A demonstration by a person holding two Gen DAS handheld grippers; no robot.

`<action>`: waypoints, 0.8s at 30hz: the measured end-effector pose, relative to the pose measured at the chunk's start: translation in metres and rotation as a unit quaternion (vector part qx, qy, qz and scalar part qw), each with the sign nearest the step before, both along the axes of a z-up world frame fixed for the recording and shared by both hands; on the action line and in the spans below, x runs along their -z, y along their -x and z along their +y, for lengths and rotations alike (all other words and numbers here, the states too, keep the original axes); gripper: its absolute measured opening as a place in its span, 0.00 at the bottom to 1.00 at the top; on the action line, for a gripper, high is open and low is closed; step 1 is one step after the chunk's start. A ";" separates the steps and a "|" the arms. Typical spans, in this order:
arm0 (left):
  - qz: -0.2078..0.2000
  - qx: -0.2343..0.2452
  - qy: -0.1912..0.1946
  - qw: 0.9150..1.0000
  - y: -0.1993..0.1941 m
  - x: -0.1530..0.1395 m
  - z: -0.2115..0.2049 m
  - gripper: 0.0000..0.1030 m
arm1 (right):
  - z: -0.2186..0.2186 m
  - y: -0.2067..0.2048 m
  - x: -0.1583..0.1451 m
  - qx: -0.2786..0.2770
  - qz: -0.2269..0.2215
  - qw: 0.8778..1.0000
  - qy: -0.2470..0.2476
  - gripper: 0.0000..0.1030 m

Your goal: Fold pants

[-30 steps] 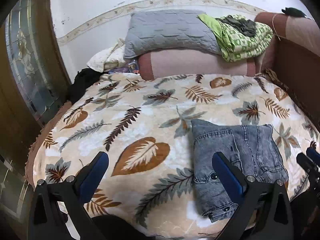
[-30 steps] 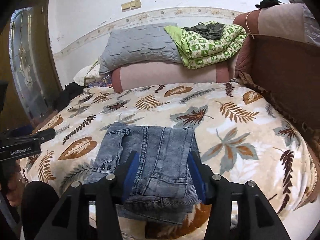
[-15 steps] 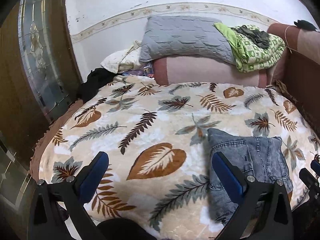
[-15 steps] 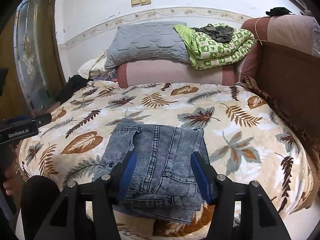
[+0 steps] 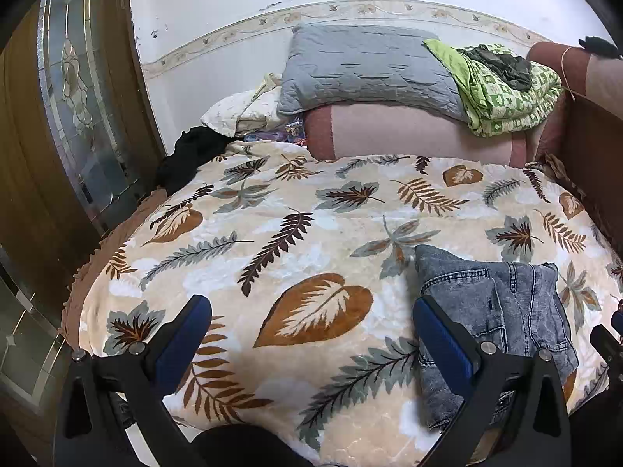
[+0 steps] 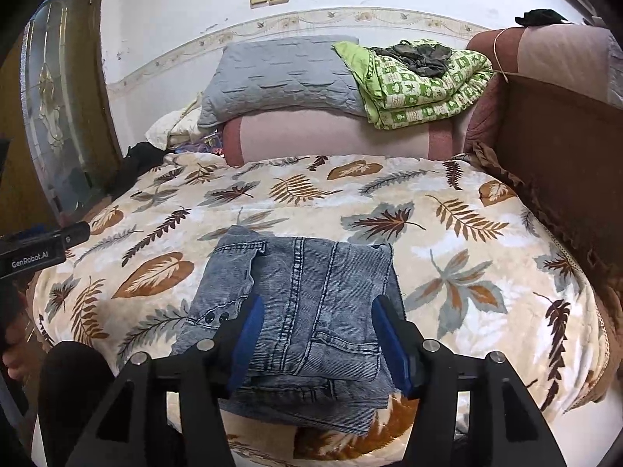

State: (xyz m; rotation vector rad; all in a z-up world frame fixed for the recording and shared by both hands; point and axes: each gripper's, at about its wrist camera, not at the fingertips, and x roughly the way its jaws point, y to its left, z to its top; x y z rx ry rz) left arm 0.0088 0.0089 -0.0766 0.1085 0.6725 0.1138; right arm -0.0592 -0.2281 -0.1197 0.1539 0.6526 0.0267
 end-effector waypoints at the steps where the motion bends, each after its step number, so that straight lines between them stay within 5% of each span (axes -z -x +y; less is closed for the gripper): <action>1: 0.001 0.001 0.000 1.000 0.000 0.000 -0.001 1.00 | -0.001 0.000 0.000 0.000 0.000 1.000 0.001 0.60; 24: 0.010 0.013 -0.011 1.000 -0.003 0.005 -0.009 1.00 | -0.017 -0.006 0.007 0.024 0.021 0.999 -0.004 0.60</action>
